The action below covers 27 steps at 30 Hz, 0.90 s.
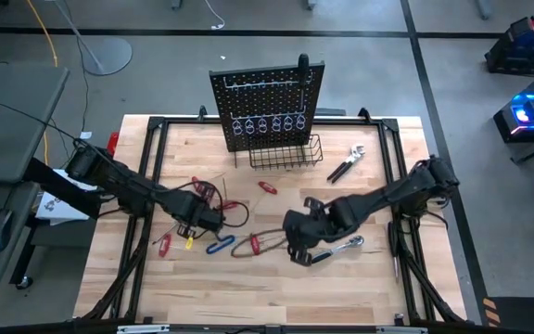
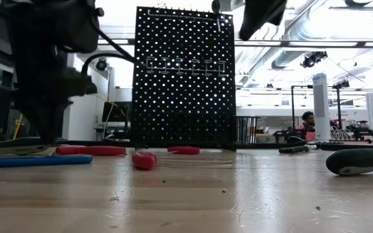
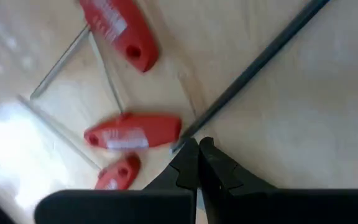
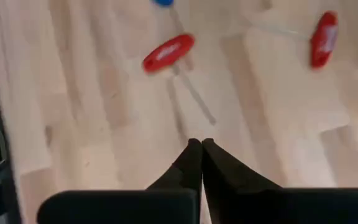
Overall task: Hang tools onto peg board
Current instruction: Hang the blue pick tool on the peg board
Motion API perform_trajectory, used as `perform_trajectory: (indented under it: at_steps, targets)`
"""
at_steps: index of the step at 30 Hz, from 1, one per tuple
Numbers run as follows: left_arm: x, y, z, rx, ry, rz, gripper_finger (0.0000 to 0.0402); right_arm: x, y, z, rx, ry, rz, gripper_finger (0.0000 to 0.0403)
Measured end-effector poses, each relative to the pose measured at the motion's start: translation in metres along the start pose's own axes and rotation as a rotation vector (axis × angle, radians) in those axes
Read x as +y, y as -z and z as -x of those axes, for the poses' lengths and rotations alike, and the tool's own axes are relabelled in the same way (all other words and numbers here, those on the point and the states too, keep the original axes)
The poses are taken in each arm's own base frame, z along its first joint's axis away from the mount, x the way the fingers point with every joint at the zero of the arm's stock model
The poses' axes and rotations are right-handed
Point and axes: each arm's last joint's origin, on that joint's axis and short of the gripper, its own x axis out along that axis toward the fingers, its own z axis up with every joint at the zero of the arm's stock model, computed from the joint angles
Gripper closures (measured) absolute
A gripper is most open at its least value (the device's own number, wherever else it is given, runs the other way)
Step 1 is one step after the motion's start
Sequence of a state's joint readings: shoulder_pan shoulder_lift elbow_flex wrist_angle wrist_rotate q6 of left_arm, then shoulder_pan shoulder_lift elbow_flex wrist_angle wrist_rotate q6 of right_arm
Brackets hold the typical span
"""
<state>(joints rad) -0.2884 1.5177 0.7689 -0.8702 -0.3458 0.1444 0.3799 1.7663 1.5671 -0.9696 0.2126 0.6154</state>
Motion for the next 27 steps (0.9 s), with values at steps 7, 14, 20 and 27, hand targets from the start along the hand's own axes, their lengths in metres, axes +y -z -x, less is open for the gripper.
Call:
perform_trajectory:
  at_steps: [7, 14, 20, 27]
  targets:
    - [-0.002, -0.001, -0.011, -0.059, -0.046, -0.045, 0.0401, 0.010, 0.025, -0.008, 0.057, 0.008, -0.125, 0.0402]
    - [-0.002, -0.002, -0.011, -0.065, -0.065, -0.132, 0.0401, 0.020, 0.035, -0.008, 0.067, -0.014, -0.170, 0.0403]
    - [-0.003, -0.003, -0.019, -0.104, -0.001, -0.172, 0.0401, 0.020, 0.034, -0.009, 0.067, -0.026, -0.174, 0.0403]
    - [-0.010, -0.006, -0.035, -0.050, 0.014, 0.015, 0.0401, 0.021, 0.034, -0.008, 0.092, -0.055, -0.163, 0.0403]
